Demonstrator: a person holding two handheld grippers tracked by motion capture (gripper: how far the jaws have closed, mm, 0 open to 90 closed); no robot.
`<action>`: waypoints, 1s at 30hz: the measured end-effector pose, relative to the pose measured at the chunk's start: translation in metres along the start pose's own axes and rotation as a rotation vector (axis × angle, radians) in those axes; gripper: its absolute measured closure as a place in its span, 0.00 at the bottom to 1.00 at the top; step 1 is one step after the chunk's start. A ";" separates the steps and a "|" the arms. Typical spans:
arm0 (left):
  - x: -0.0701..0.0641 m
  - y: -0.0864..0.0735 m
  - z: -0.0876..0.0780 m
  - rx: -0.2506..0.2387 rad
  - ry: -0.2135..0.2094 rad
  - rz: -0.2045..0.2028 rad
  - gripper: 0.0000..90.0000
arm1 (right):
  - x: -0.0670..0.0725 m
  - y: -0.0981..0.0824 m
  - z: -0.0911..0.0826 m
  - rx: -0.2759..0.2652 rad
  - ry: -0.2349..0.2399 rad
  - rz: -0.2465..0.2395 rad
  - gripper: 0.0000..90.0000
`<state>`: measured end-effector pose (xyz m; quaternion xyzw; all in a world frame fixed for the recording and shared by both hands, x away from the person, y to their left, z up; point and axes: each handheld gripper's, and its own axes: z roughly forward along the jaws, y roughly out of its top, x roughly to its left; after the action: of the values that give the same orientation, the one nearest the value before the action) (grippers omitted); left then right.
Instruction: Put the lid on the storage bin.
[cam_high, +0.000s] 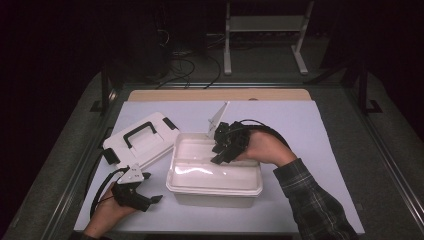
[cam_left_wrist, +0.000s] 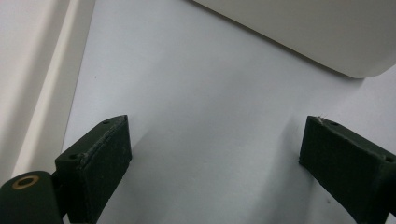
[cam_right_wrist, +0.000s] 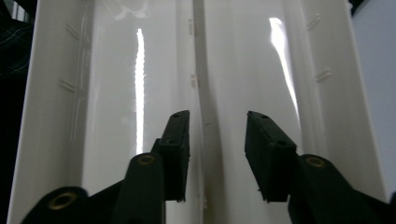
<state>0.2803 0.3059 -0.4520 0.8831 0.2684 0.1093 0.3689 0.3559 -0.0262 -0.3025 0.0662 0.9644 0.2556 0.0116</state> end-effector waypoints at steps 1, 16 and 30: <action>0.000 0.000 0.000 0.000 0.000 0.000 0.09 | 0.000 -0.001 -0.002 -0.009 -0.010 0.002 0.59; 0.000 0.000 0.000 0.000 0.000 0.000 0.09 | 0.001 -0.039 -0.040 -0.064 -0.121 0.088 0.40; 0.000 0.000 0.000 0.000 0.000 -0.001 0.09 | 0.002 -0.107 -0.071 -0.133 -0.222 0.230 0.36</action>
<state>0.2802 0.3059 -0.4520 0.8830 0.2689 0.1091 0.3690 0.3369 -0.1525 -0.2940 0.2030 0.9243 0.3095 0.0930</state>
